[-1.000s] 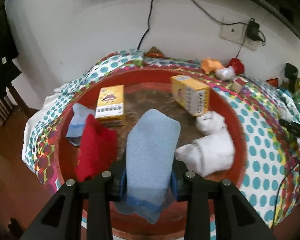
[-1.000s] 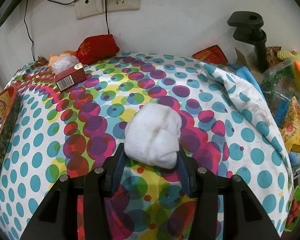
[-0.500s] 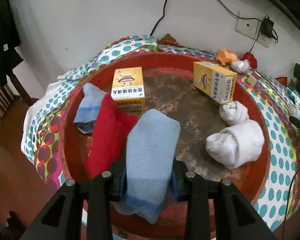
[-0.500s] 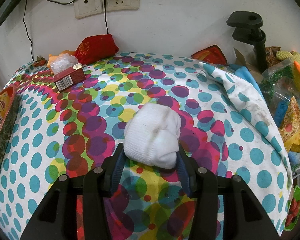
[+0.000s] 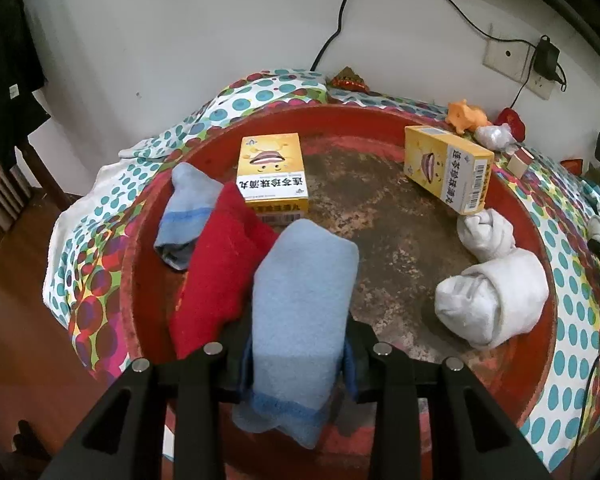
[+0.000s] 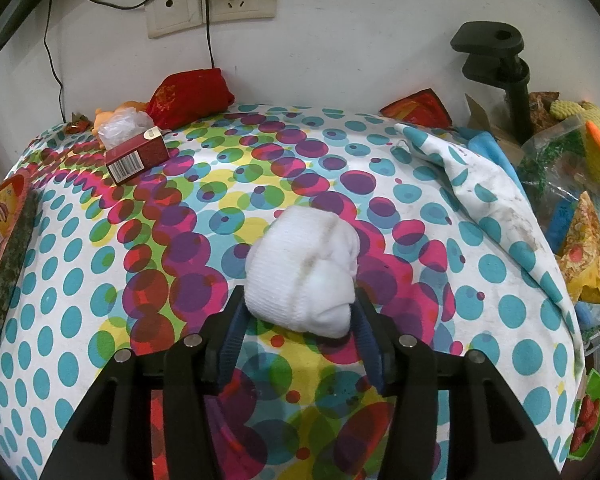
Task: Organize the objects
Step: 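Lower the light blue sock into the tray and open the left gripper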
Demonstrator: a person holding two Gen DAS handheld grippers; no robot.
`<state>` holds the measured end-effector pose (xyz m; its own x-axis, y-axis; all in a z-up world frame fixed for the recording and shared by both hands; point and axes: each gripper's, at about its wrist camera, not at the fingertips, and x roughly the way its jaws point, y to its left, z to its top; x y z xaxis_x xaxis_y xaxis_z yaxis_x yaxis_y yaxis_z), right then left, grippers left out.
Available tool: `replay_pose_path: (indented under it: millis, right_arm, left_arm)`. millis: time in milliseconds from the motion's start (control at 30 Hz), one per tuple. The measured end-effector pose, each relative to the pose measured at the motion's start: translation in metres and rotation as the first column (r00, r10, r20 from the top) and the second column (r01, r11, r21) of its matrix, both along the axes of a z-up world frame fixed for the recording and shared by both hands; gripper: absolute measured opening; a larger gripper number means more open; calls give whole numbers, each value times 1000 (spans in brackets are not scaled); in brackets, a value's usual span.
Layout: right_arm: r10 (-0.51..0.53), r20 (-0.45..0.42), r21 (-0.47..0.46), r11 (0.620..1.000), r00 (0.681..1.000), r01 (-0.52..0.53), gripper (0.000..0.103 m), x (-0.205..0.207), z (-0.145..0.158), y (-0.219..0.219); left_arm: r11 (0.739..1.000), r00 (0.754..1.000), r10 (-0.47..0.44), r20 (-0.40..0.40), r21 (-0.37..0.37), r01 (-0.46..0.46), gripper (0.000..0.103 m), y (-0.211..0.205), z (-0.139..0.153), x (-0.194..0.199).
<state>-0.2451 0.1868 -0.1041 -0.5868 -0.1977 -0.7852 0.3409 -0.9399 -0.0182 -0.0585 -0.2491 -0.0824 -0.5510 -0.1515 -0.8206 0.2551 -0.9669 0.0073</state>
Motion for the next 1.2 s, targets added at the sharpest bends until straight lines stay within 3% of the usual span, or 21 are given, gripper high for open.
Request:
replay_pose_path:
  millis: [300,500,733,900,1200]
  right_arm:
    - [1,0,0,1000,1000,-1,49,0,1,-1]
    - [1,0,1,1000,1000,-1,51,-1,1,0]
    - [-7,0,5,1000,1000,7,54,-3,1,3]
    - [-7,1,4,1000,1000,7,54,-2,1,2]
    - [-7,2,3,1000,1000,7,54,-3,2,4]
  left_arm:
    - [1000,1000,-3,22,-17,3,40,4,-2,2]
    - [1000,1000,-19,22,24,18,56,6,1,7]
    - [998,999,-41,-1,42,41,65,9,14,19]
    - [998,999,-34,-17,49,35,66,13,18,33]
    - [998,997,-52,-59,-34,50,66,36,24,59]
